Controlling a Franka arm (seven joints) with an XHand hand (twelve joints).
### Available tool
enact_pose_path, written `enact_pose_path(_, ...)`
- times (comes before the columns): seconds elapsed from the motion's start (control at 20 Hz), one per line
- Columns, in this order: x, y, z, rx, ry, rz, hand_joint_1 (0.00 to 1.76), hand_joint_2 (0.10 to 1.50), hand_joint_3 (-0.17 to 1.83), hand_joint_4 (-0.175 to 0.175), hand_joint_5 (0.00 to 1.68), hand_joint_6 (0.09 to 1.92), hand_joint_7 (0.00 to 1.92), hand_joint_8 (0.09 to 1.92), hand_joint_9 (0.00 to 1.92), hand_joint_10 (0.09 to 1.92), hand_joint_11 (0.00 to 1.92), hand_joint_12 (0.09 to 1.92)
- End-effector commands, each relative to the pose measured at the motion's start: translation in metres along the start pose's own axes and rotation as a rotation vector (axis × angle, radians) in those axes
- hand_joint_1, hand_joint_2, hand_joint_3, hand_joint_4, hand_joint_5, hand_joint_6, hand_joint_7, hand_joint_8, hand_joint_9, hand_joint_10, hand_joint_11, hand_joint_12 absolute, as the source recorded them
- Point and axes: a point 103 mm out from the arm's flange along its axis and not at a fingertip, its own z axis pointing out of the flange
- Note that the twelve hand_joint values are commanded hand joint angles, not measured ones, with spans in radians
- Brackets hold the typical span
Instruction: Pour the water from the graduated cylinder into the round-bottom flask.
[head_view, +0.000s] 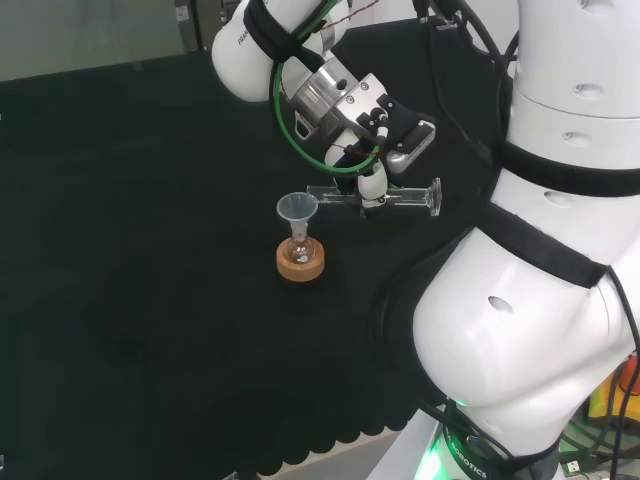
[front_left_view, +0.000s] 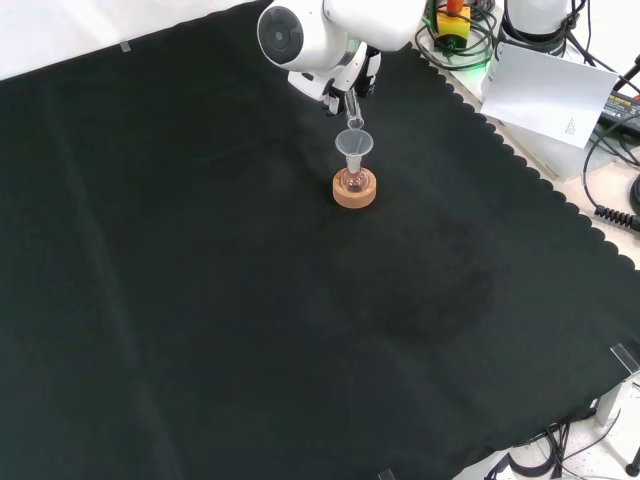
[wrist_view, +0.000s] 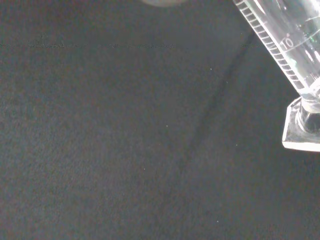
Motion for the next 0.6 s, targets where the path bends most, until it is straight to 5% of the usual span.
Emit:
enact_pose_path(0.05, 0.0011, -0.0025, -0.0024, 0.012, -0.014, 0.009, 1.27, 1.1, 0.0, -0.175, 1.0, 0.97, 1.03, 0.96, 1.4, 0.1, 1.22, 0.75)
enact_pose_path(0.6, 0.0033, -0.0065, -0.0074, 0.03, -0.05, 0.029, 1.26, 1.1, 0.0, -0.175, 0.99, 0.98, 1.02, 0.96, 1.4, 0.1, 1.22, 0.75)
